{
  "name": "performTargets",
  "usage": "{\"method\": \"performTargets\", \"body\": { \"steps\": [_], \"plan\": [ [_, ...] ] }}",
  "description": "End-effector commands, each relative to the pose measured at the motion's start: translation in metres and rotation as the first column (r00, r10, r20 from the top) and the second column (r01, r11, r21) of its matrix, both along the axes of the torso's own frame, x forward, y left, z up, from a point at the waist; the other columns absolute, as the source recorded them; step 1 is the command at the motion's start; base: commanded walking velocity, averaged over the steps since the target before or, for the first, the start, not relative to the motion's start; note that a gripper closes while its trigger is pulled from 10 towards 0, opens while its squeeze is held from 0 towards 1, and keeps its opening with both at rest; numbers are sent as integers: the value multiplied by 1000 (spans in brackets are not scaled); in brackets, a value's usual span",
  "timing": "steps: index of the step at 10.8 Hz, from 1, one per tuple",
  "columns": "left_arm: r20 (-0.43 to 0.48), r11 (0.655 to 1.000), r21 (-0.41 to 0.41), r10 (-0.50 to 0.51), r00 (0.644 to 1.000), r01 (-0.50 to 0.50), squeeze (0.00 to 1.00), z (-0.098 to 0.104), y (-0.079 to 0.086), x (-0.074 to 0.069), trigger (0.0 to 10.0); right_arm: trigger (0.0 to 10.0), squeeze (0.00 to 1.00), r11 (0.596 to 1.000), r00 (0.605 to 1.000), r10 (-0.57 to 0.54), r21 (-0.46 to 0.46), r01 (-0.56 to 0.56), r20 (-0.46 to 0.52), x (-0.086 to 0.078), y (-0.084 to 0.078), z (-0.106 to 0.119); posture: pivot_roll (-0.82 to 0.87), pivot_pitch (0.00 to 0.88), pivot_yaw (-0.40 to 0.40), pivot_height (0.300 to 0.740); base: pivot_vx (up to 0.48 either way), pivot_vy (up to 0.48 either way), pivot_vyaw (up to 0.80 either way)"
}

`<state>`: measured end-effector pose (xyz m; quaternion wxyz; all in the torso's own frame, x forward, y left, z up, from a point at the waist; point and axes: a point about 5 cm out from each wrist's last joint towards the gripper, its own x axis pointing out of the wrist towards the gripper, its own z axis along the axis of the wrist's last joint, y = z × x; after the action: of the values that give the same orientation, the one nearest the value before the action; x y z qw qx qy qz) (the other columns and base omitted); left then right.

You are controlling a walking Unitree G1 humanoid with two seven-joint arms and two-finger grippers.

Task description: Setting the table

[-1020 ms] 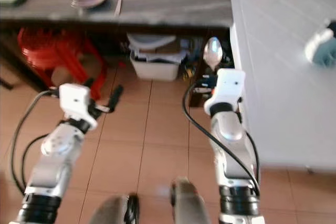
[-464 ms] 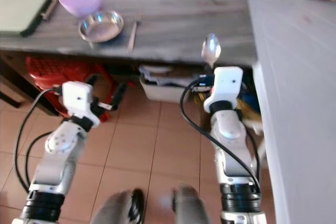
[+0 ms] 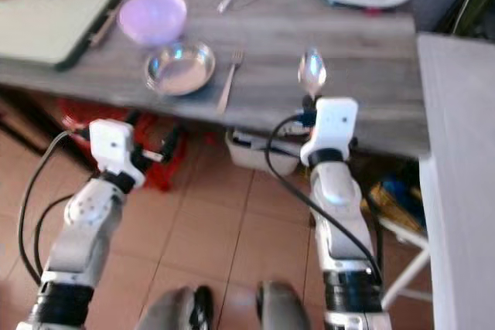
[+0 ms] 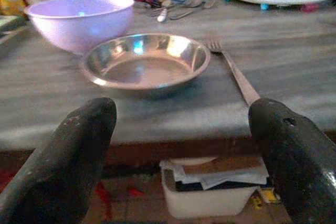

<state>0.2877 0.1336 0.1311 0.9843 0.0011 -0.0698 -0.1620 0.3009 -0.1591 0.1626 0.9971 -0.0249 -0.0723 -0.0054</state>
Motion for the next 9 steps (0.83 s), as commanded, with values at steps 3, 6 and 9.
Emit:
{"method": "performTargets", "body": {
  "steps": [3,6,9],
  "plan": [
    [-8,1000,1,-3,1000,3,0,0,-1,-2,10000,10000,0,999,999,-34,0,34,18,-2,-8,2,-70,190,44,740,291,381,0],
    [23,999,-1,32,999,-32,0,4,5,-4,10000,10000,0,997,997,-73,6,73,16,-1,-14,1,-67,196,44,740,0,0,0],
    [36,999,-4,42,998,-42,0,7,8,-4,10000,10000,0,994,995,-102,48,102,-1,-1,-17,-2,-62,200,46,740,0,0,0]
  ]
}}
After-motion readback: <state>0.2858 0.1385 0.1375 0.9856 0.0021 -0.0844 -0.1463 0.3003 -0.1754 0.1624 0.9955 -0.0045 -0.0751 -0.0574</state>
